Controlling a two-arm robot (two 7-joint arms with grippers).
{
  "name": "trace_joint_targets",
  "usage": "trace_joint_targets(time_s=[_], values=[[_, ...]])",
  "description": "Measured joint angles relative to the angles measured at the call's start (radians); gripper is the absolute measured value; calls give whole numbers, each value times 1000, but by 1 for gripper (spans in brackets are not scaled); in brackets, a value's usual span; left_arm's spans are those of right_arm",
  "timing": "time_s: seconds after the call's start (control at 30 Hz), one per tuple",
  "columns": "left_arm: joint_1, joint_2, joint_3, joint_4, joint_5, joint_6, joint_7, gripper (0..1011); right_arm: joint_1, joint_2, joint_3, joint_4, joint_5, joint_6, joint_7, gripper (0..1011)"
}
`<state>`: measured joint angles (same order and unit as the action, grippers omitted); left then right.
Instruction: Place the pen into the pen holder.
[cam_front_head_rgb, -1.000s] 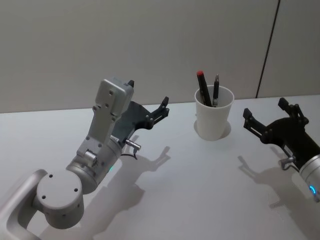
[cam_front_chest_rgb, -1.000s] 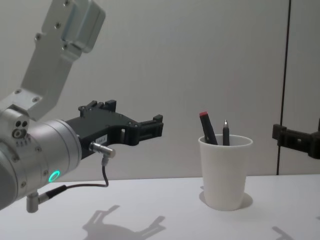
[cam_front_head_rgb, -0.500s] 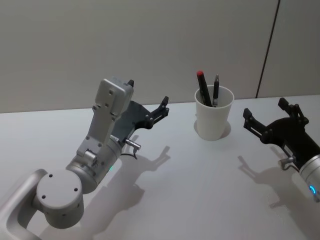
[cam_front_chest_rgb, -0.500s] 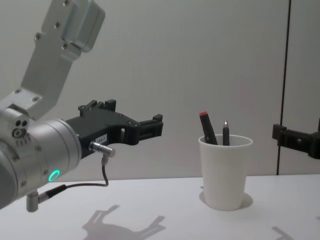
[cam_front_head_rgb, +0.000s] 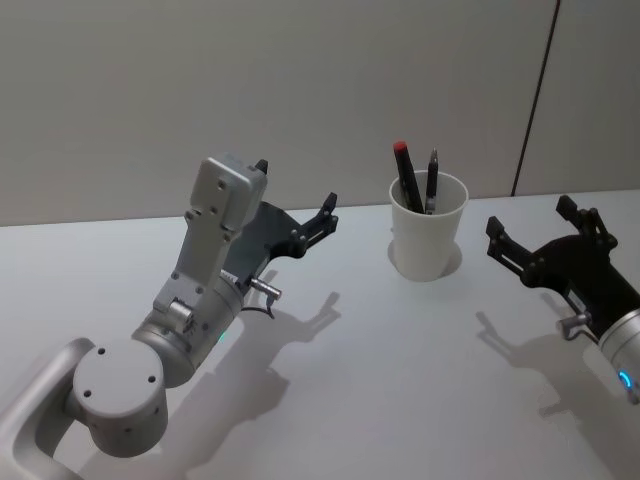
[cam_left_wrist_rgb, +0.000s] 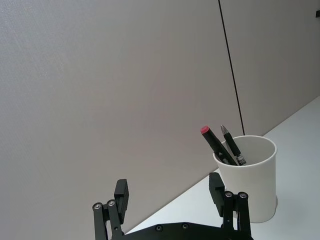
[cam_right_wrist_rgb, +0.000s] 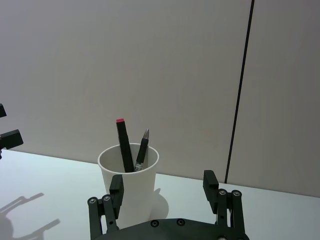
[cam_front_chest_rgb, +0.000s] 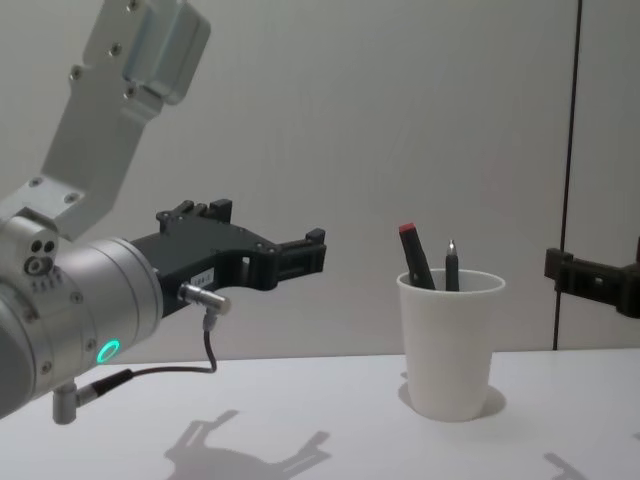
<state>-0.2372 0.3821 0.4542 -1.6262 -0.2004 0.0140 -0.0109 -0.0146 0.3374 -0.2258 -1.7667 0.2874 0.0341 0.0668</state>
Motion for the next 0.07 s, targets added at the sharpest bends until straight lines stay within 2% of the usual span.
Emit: trace_joint_targets(time_s=[0.07], values=[[0,0,0,0,0,0,0,1001,0,0,0,0,0,0,0,1002]])
